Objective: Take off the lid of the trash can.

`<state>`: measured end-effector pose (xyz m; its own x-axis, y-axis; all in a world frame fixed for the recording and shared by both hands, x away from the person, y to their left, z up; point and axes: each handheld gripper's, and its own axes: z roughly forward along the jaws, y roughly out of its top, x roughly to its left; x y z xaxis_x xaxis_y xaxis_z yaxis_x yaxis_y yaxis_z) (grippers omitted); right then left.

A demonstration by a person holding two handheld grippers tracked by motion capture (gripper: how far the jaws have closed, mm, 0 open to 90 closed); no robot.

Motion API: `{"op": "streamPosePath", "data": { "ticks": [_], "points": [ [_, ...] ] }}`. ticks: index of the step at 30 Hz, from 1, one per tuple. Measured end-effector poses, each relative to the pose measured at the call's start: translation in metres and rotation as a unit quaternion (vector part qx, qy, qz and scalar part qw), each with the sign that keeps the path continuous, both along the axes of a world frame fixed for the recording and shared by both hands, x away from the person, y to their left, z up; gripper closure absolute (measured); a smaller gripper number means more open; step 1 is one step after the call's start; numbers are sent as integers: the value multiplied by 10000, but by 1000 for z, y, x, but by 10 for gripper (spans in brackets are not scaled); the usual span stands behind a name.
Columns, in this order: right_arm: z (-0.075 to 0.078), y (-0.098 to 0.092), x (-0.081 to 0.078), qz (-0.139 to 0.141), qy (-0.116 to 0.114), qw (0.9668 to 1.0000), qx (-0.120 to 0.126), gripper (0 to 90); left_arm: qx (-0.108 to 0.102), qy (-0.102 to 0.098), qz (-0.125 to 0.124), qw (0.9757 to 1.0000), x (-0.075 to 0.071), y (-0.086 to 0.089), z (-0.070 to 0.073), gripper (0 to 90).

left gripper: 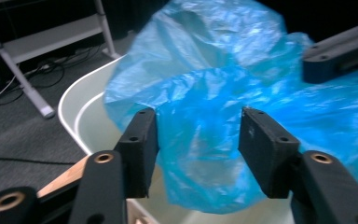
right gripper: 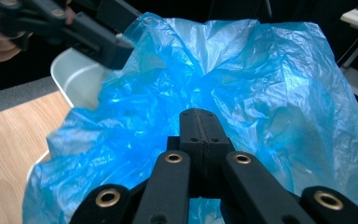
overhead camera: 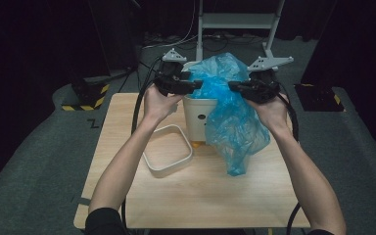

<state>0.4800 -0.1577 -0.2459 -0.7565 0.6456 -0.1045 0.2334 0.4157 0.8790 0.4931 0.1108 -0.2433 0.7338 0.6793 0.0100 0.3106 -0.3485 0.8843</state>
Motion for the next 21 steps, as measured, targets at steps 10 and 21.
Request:
{"op": "streamPosePath", "data": {
  "ticks": [10,21],
  "points": [
    [3,22,11,86,148,9998,-76,900,338,-26,128,9993,-2,-8,-3,434],
    [12,11,1,-130,-103,9998,103,608,451,241,287,9983,9,-7,-14,458]
  ]
}}
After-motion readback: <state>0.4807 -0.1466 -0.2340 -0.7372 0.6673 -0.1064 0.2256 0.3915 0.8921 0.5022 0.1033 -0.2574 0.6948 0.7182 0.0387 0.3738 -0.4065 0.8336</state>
